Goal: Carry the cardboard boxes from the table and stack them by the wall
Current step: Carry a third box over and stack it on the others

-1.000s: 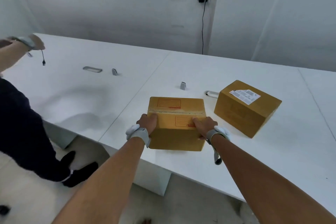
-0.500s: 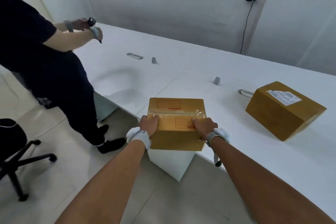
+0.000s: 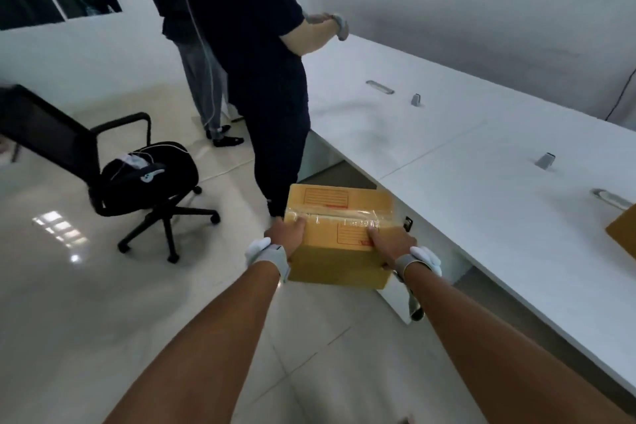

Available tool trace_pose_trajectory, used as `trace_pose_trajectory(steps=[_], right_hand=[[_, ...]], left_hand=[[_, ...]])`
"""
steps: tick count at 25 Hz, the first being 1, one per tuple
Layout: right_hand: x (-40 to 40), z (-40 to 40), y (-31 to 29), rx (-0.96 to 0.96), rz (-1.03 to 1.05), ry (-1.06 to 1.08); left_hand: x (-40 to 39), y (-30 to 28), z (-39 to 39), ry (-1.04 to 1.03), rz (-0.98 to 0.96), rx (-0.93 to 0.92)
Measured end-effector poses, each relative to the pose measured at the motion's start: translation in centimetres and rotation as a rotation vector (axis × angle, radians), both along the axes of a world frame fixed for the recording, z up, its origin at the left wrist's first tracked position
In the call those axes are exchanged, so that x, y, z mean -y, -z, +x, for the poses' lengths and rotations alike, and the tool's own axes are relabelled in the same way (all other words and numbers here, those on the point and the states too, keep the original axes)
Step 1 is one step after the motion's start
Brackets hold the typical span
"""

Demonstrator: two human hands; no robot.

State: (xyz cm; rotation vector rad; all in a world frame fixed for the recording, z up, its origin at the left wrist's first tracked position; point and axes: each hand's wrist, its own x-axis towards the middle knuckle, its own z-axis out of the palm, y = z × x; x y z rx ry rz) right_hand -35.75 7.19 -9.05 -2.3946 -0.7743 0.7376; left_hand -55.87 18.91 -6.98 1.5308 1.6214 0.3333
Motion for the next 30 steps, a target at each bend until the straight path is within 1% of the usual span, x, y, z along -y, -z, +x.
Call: trace_pose_trajectory(steps=[3, 6, 8, 14, 16, 20, 23, 25, 27, 30], right_hand=[[-2.1, -5.4, 1.2, -0.056, 0.008, -0.064], [-3.7, -11.6, -0.5, -0.101, 0.018, -0.132], [-5.6, -15.4, -0.9, -0.097, 0.008, -0.214], [-12.7, -24.2, 0.0, -0.081, 0.026, -0.427], [-16.4, -27.6, 0.7, -0.096, 0.032, -0.525], [-23.1, -34.5, 0.5, -0.119, -0.009, -0.641], [-27.8, -39.4, -0.2, -0.136, 0.010, -0.748], [-31.2, -42.8, -0.5, -0.124, 0.018, -0.863], [-32.4, -44.7, -1.5, -0.093, 0.068, -0.939], [-35.5, -49.3, -2.4, -0.077, 0.039, -1.064]], left_hand=[[0.2, -0.2, -6.9, -0.076, 0.009, -0.013], [-0.1, -0.1, -13.4, -0.171, -0.009, 0.008], [-0.5, 0.2, -17.6, -0.246, 0.005, 0.025], [-2.7, 1.4, -27.0, -0.472, 0.010, 0.041], [-3.9, 1.8, -30.7, -0.556, 0.009, 0.045], [-7.3, 2.4, -37.0, -0.743, -0.007, 0.071], [-10.2, 2.7, -41.5, -0.860, -0.012, 0.061], [-11.9, 2.2, -44.4, -0.979, 0.015, 0.049], [-12.4, 1.9, -46.2, -1.013, 0.008, 0.041], [-13.6, 1.7, -50.2, -1.129, 0.001, 0.051]])
